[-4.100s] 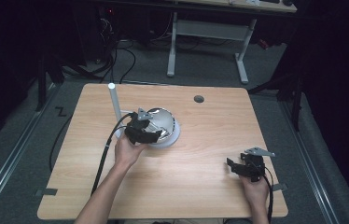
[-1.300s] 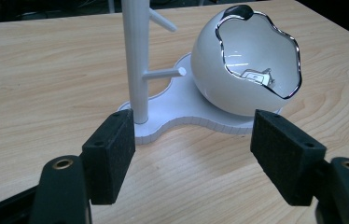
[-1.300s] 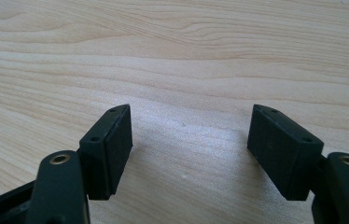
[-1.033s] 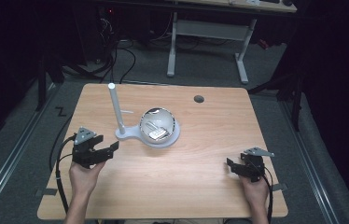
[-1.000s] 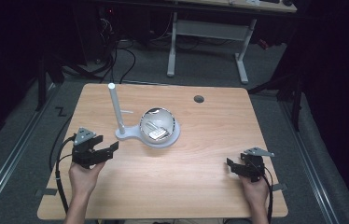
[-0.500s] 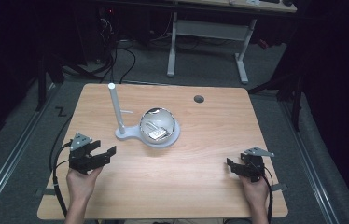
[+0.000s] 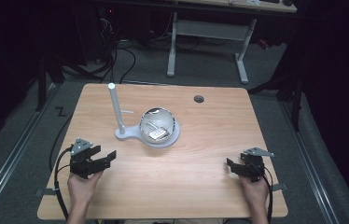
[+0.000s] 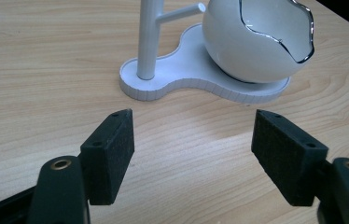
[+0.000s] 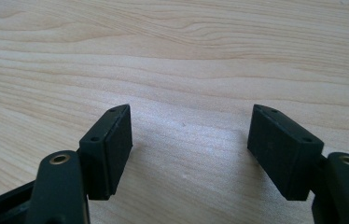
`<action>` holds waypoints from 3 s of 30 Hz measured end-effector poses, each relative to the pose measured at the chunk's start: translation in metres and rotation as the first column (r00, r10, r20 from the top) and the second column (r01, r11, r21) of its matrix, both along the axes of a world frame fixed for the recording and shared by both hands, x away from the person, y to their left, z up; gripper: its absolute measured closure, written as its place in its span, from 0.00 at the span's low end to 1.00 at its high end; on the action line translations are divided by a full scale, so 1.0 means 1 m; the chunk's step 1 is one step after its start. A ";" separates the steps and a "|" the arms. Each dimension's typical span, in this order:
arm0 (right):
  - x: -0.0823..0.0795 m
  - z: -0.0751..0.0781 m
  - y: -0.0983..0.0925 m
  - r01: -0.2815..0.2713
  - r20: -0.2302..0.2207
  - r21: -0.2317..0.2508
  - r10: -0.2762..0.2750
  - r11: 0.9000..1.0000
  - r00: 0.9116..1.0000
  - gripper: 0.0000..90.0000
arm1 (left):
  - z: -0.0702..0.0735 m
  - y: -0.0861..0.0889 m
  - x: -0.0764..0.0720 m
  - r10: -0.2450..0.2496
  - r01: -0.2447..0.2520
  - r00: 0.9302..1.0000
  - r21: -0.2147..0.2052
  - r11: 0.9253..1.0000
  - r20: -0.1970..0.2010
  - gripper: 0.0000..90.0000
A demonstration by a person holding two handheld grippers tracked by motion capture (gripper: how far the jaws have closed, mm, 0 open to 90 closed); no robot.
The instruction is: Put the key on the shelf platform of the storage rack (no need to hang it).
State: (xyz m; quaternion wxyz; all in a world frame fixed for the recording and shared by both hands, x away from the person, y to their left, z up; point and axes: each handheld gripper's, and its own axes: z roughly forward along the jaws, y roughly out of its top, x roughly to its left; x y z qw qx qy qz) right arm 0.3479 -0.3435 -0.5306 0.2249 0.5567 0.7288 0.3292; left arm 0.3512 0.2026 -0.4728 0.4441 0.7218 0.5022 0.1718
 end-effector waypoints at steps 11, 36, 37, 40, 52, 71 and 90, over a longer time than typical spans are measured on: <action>0.000 0.000 0.000 -0.001 0.000 -0.005 0.001 1.000 1.000 0.35 | -0.010 -0.001 -0.001 0.003 -0.003 1.000 0.011 1.000 -0.025 0.34; 0.000 0.000 0.000 -0.003 0.000 -0.008 0.003 1.000 1.000 0.34 | -0.037 -0.011 0.002 -0.021 0.026 0.995 0.053 0.998 -0.094 0.33; 0.000 0.000 0.000 -0.003 0.000 -0.008 0.003 1.000 1.000 0.34 | -0.038 -0.012 0.002 -0.022 0.028 0.995 0.058 0.998 -0.095 0.33; 0.000 0.000 0.000 -0.003 -0.001 -0.008 0.003 1.000 1.000 0.34 | -0.040 -0.013 0.003 -0.024 0.030 0.995 0.061 0.998 -0.098 0.33; 0.000 0.000 0.001 -0.003 0.002 -0.008 0.003 1.000 1.000 0.34 | -0.048 -0.023 0.008 -0.041 0.051 0.993 0.089 0.995 -0.112 0.33; 0.000 0.000 0.001 -0.004 0.001 -0.009 0.004 1.000 1.000 0.34 | -0.060 -0.035 0.010 -0.048 0.061 0.993 0.114 0.992 -0.108 0.34; -0.001 0.000 0.001 -0.003 0.002 -0.013 0.003 1.000 1.000 0.34 | -0.065 -0.050 0.006 -0.042 0.051 0.998 0.217 0.975 -0.043 0.33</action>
